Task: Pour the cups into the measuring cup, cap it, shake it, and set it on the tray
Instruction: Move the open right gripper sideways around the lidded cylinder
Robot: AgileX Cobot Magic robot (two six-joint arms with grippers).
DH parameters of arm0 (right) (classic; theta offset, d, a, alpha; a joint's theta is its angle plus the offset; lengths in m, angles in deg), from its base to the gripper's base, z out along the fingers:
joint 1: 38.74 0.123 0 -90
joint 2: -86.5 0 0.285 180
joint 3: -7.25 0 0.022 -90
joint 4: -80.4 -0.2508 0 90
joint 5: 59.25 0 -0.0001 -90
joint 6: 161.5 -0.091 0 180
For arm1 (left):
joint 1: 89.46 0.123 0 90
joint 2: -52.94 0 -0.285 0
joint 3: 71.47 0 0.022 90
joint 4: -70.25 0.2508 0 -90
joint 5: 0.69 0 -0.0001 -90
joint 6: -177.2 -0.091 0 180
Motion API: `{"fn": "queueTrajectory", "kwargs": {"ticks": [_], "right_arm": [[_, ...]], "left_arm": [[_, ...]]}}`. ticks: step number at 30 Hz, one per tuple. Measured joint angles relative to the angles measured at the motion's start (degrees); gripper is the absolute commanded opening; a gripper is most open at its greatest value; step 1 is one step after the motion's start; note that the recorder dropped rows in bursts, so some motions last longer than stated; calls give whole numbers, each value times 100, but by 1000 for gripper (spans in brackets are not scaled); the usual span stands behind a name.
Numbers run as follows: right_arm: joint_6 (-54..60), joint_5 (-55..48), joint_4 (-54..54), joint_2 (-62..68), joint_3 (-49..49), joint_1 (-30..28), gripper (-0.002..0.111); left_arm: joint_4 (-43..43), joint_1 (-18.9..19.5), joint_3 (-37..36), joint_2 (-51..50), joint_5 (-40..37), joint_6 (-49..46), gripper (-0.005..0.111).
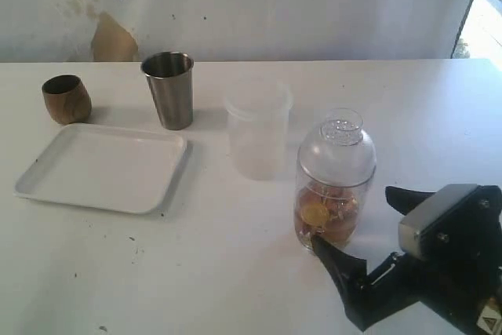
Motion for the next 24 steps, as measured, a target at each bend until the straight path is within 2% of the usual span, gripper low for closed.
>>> {"fn": "queueTrajectory", "kwargs": {"ticks": [8, 10, 15, 24], "right_arm": [[-170, 1404, -870, 1694, 208, 0, 105], [-268, 1641, -784, 2043, 330, 0, 105], [-381, 1709, -248, 2788, 865, 0, 105], [-393, 1709, -707, 3175, 1269, 9, 105]], "left_arm": [[0, 0, 0, 0, 0, 0, 0], [0, 0, 0, 0, 0, 0, 0], [0, 0, 0, 0, 0, 0, 0], [0, 0, 0, 0, 0, 0, 0]]}}
